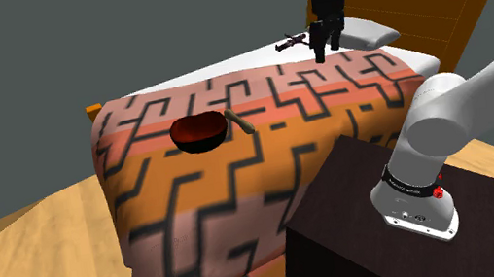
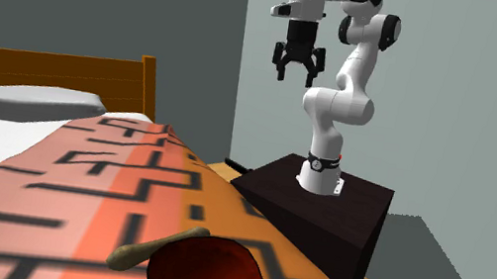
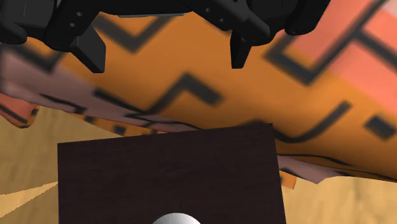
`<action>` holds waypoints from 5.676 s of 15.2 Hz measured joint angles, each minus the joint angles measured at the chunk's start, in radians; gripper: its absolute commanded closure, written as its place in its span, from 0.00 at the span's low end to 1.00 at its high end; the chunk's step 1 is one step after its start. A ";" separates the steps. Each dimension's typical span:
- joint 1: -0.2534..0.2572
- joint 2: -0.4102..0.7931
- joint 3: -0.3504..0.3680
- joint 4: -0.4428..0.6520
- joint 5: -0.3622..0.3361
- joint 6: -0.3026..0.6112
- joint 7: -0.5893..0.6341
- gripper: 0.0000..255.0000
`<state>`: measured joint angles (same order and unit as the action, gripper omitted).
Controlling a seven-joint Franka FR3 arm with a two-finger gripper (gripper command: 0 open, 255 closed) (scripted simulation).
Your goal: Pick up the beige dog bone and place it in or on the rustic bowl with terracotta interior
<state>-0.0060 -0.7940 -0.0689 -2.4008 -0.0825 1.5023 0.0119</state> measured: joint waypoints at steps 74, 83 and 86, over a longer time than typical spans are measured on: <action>-0.053 1.482 -0.042 0.840 0.245 0.642 0.001 1.00; -0.049 1.420 -0.048 0.861 0.234 0.559 0.012 1.00; -0.048 1.400 -0.050 0.873 0.231 0.527 0.016 1.00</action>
<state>-0.0543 0.6056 -0.1193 -1.5274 0.1483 2.0298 0.0279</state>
